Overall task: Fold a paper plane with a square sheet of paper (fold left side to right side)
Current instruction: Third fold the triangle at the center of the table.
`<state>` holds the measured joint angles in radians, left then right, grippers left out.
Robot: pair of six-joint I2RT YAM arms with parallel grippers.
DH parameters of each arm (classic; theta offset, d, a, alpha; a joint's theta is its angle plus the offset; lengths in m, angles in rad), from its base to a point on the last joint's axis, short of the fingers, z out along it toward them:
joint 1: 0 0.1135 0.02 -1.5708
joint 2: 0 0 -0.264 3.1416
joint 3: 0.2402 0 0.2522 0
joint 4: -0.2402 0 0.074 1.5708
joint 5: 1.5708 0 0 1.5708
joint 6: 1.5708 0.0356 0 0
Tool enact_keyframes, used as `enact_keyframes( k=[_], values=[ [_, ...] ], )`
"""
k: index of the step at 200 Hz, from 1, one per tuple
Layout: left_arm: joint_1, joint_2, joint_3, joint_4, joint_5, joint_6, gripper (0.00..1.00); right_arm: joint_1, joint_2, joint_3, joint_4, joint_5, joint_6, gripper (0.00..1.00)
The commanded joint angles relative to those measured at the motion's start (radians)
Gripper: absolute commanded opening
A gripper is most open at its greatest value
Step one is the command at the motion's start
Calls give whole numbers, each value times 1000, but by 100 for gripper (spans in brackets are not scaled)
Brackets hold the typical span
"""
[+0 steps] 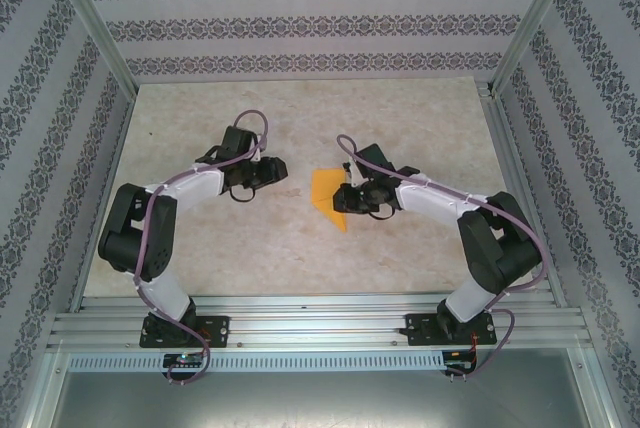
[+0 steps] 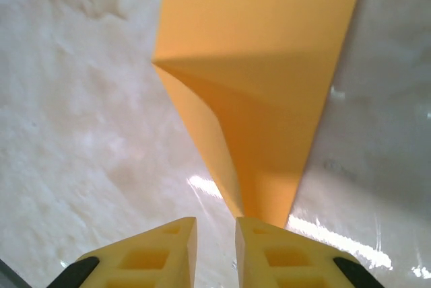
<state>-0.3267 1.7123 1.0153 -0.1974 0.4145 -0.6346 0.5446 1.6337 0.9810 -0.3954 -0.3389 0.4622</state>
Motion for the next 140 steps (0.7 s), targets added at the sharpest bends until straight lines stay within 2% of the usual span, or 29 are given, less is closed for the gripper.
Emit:
enact_keyframes(
  k=[1, 22, 41, 56, 69, 92, 140],
  values=[
    [-24, -4, -61, 97, 107, -61, 48, -12, 34, 57, 25, -20, -47, 23],
    [-51, 20, -72, 128, 129, -83, 49, -14, 97, 100, 14, -6, -56, 24],
    [-69, 45, -76, 164, 144, -108, 50, -21, 134, 119, -10, 29, -71, 34],
    [-80, 61, -71, 176, 145, -118, 50, -29, 139, 107, 4, 27, -73, 38],
    [-90, 78, -58, 175, 145, -119, 50, -33, 144, 103, 14, 13, -75, 37],
    [-111, 105, -33, 167, 149, -117, 51, -38, 155, 102, 2, 3, -83, 30],
    [-143, 143, 12, 145, 146, -116, 53, -57, 158, 101, -35, 58, -103, 30]
  ],
)
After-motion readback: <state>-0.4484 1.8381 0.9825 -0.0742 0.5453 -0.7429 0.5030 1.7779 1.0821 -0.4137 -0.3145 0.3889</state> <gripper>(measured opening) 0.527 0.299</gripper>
